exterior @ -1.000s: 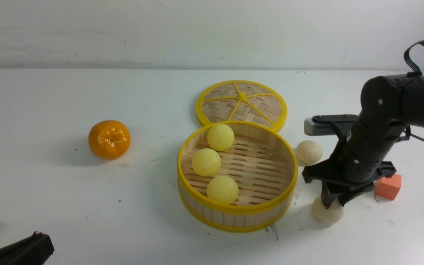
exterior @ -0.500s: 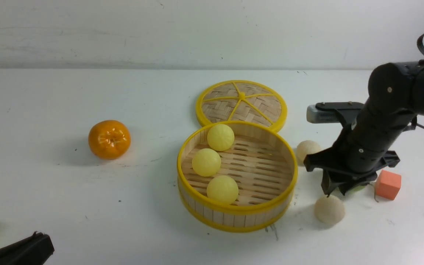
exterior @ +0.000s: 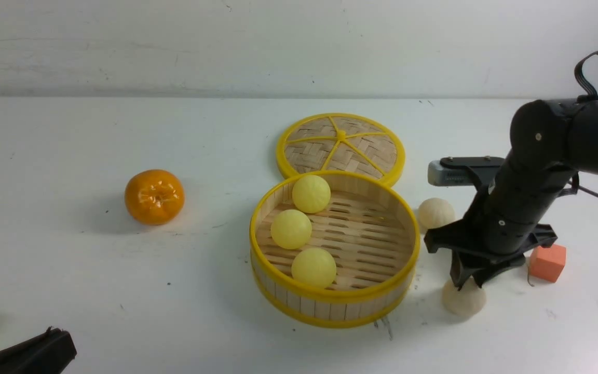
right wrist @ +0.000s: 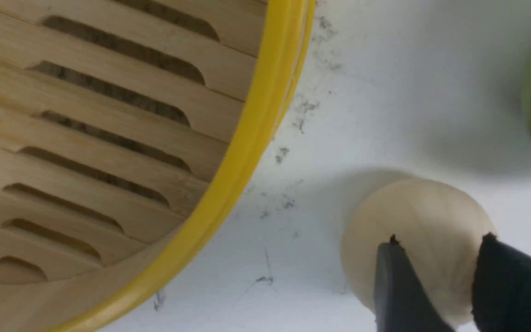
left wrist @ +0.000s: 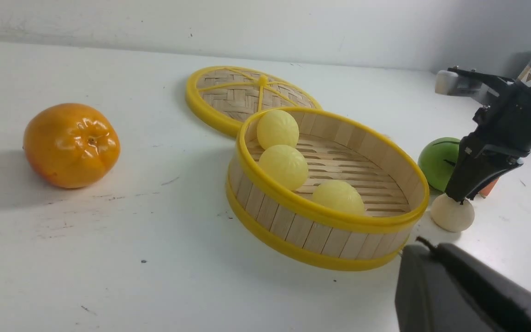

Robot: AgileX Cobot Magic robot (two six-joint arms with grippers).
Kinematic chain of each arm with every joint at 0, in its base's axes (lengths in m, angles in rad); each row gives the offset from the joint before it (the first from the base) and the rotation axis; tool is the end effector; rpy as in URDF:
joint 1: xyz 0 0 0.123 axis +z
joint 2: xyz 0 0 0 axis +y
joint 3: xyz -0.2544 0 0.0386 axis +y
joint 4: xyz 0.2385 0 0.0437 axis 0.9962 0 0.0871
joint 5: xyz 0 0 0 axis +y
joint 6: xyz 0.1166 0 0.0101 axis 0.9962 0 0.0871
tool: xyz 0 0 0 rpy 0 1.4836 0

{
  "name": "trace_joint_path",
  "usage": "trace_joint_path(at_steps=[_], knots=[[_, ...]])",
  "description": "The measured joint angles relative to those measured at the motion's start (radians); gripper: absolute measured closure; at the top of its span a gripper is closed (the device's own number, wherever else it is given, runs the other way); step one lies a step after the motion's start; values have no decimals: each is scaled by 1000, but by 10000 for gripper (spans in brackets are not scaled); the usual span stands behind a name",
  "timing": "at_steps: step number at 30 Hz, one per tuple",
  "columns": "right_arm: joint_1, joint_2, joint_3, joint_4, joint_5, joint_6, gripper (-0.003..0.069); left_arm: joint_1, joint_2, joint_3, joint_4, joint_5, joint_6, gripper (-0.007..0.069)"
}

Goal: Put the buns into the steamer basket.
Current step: Use the right arm to grab a steamed stuffed bun, then use the right arm to put the steamed stuffed bun into the steamer

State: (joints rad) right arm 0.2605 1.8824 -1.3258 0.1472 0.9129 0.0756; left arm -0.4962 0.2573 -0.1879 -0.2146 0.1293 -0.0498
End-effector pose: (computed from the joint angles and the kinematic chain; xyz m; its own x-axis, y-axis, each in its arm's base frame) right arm 0.3469 0.1065 0.1503 -0.9810 -0.0916 -0.1711 -0.1169 0.9826 0.1441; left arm 0.1049 -0.0605 0.2394 -0.2218 -0.1751 -0.9592 0.4580 0.8498 -0.2610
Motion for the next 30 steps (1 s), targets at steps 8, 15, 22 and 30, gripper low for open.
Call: trace_joint_path(at_steps=[8,15,22,30], knots=[[0,8,0,-3,0,-9,526,0,0,0,0,0,0,627],[0,6,0,-3,13,-47,662,0,0,0,0,0,0,627],[36,-99,-1,36,41,-83,658,0,0,0,0,0,0,627],[162,-103,-132,93,-63,-101,655,0,0,0,0,0,0,627]])
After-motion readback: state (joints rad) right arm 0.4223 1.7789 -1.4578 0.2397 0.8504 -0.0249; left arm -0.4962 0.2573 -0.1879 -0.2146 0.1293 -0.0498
